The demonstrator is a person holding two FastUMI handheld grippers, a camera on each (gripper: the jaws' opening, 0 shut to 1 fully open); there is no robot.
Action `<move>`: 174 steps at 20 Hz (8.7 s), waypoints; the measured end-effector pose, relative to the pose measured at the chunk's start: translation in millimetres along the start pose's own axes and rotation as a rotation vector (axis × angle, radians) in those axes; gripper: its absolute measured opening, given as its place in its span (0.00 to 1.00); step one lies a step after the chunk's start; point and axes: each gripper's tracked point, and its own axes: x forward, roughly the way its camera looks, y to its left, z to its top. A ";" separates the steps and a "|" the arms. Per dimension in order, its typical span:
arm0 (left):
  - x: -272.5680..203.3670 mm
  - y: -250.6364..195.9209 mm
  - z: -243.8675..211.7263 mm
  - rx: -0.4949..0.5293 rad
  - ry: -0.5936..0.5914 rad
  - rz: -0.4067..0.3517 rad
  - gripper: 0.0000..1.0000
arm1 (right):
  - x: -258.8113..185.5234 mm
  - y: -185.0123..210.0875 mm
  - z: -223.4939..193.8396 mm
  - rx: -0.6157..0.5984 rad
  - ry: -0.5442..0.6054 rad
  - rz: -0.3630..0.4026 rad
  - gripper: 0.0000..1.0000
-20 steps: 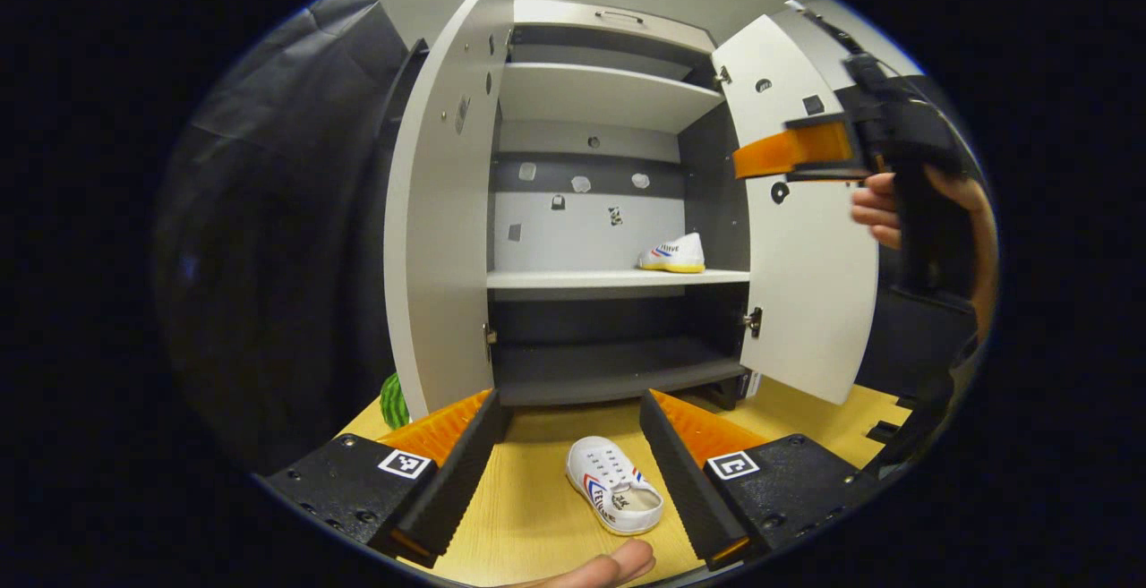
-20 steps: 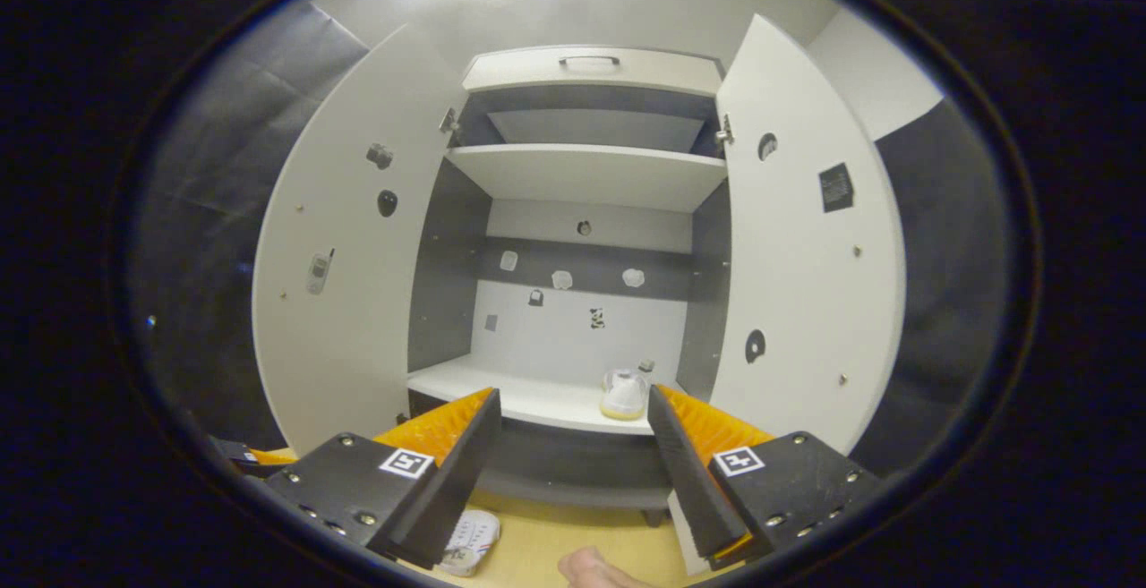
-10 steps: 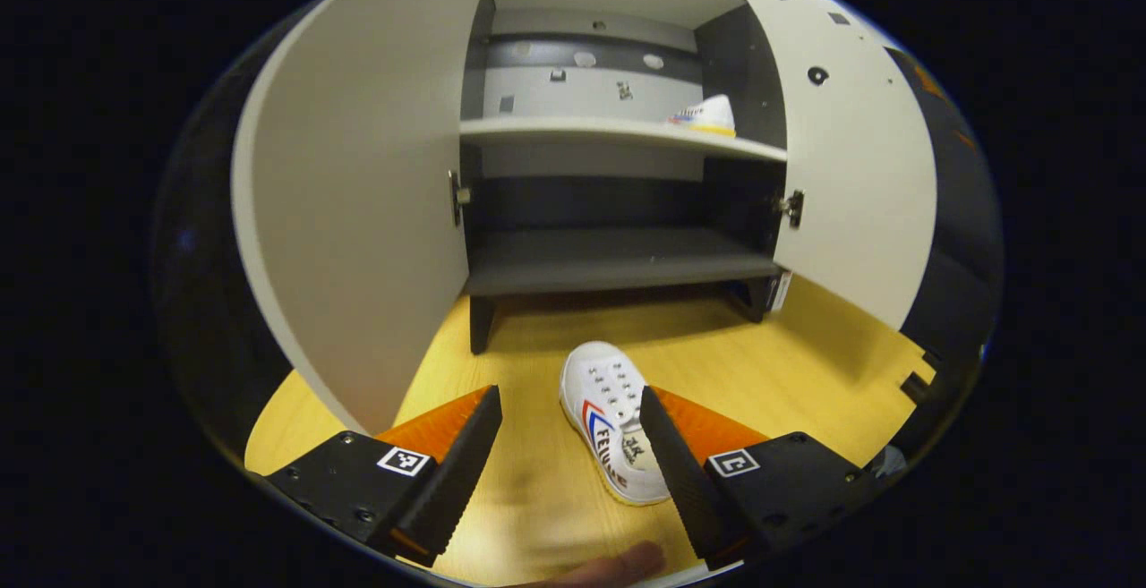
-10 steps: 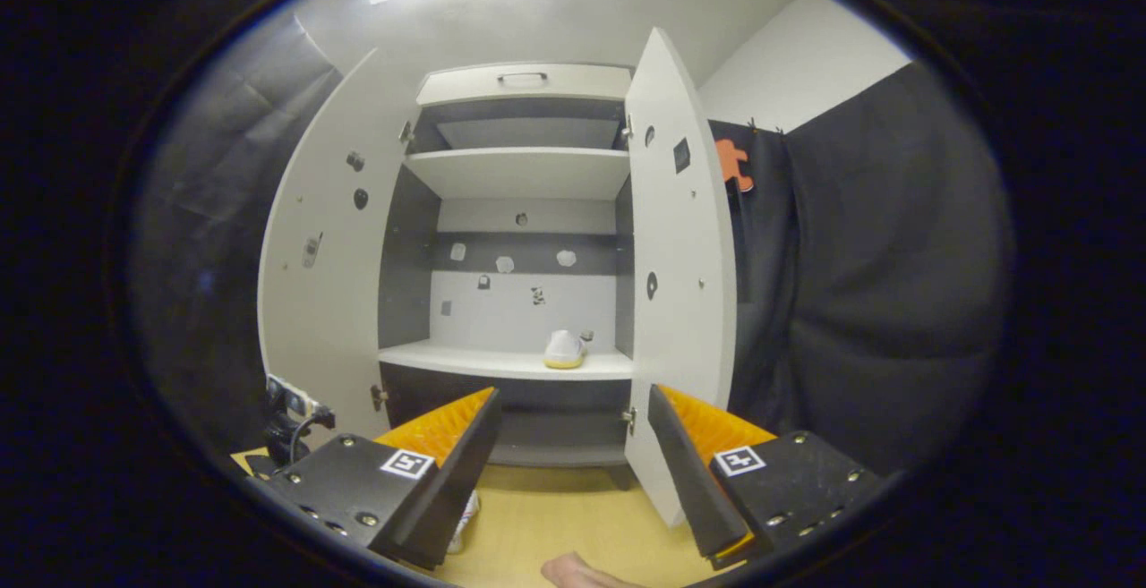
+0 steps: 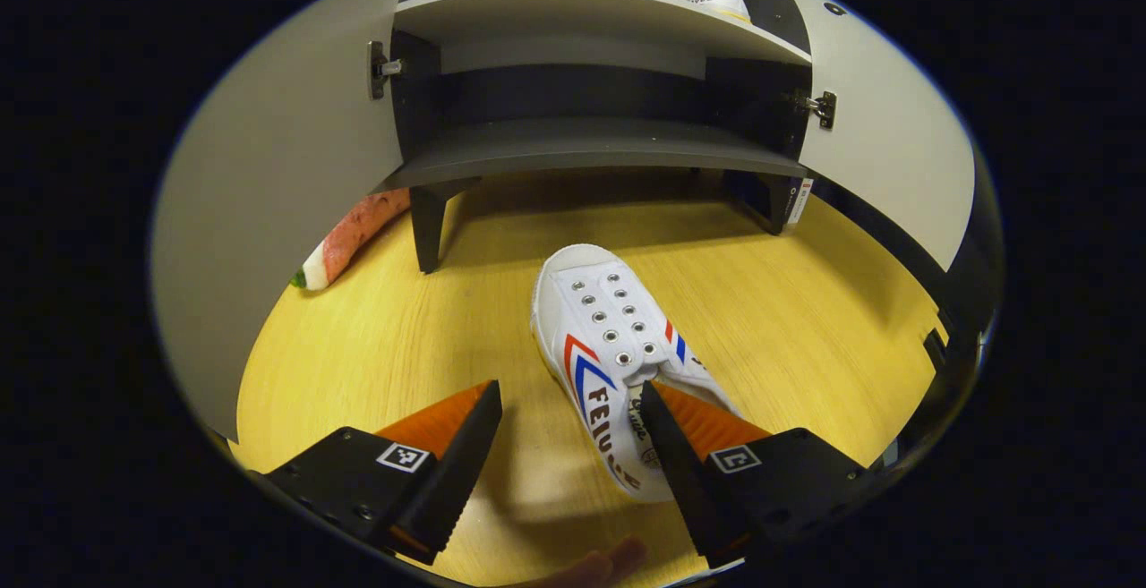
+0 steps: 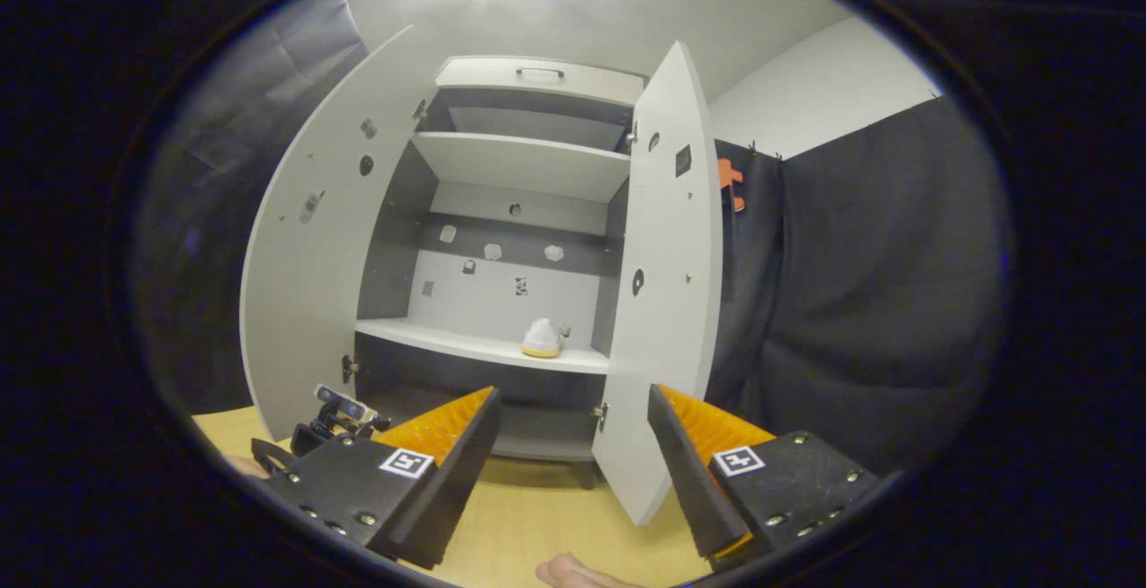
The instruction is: Grab one shoe with the right hand and put it into the shoe cabinet, grab the other shoe with the left hand and put it into the shoe cabinet; then close the right door with the right hand and the left door with the left hand.
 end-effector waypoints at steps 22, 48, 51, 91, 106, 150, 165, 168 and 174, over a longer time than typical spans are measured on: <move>22.8 -11.1 -2.6 -0.011 -0.034 -0.076 0.55 | 20.5 20.0 -31.3 0.007 0.052 0.036 0.98; -159.7 -36.4 182.4 -0.005 -0.494 0.026 0.01 | -29.7 -27.6 -27.0 0.028 0.011 -0.022 0.97; -170.0 -30.2 230.9 -0.002 -0.522 0.049 0.01 | -33.0 -31.1 -28.2 0.044 -0.003 -0.029 0.97; -25.8 56.6 452.3 -0.027 -0.271 0.276 0.59 | -53.3 -56.7 -9.6 0.095 -0.049 -0.031 0.98; -229.1 -4.5 381.6 0.089 -0.599 0.251 0.98 | -51.7 -42.6 -1.1 0.161 -0.002 -0.024 0.98; -322.0 3.2 153.2 0.013 -0.813 0.058 0.97 | 143.1 -252.1 12.8 0.072 0.159 -0.153 0.97; -324.1 13.3 147.9 0.057 -0.820 0.049 0.97 | 161.7 -215.9 95.3 -0.022 0.141 -0.083 0.93; -322.7 17.3 146.1 0.058 -0.819 0.050 0.97 | 159.9 -213.9 94.2 0.000 0.152 -0.107 0.91; -320.1 22.2 140.3 0.047 -0.800 0.061 0.96 | 153.8 -195.9 95.4 0.017 0.157 -0.102 0.90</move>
